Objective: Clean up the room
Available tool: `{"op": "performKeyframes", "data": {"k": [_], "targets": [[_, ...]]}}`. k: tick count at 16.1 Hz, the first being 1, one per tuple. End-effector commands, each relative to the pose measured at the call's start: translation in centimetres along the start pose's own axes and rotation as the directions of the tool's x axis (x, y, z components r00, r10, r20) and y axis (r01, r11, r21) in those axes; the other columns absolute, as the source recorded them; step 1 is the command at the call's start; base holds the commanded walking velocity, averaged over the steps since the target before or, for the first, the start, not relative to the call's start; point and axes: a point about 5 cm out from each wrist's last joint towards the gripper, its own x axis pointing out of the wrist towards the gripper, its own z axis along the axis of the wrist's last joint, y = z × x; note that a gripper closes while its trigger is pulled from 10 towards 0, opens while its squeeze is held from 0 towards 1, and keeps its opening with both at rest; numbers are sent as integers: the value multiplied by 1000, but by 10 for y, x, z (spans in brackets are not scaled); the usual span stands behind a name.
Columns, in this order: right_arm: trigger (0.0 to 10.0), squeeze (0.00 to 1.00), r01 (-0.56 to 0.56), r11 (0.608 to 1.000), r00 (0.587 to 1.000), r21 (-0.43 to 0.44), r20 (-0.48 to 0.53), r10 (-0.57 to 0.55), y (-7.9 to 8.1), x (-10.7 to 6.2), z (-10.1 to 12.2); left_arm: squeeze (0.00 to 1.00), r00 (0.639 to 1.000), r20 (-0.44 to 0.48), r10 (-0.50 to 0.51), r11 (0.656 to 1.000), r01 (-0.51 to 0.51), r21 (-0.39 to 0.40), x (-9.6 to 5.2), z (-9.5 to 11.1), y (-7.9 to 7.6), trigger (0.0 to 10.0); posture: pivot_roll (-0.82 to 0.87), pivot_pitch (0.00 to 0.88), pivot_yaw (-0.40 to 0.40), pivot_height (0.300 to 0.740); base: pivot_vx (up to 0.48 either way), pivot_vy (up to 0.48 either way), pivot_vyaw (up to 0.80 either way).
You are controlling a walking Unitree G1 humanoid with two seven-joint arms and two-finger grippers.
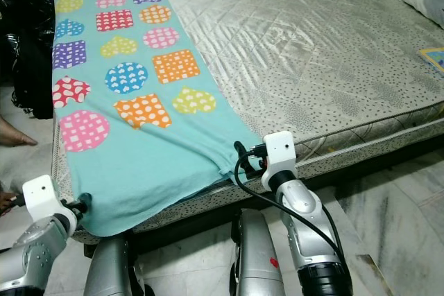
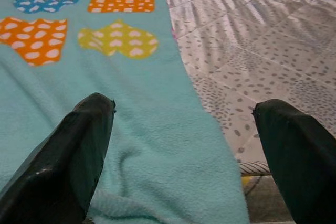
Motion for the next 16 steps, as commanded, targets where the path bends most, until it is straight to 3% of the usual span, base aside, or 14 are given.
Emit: {"op": "performKeyframes", "data": {"k": [1,9,16], "targets": [[10000,0,27,1000,1000,5,3,-27,-5,-1,0,0,1000,-29,11,1000,-11,8,3,-7,5,0,-114,152,-8,526,0,0,0],[10000,0,50,999,999,-3,12,-50,-10,1,2,0,1000,-27,-6,1000,7,12,12,-11,5,0,-115,146,-7,526,0,0,0],[10000,0,2,1000,1000,28,21,-3,-3,0,3,0,999,-29,-34,999,35,20,17,-12,4,0,-117,137,-8,526,0,0,0]]}}
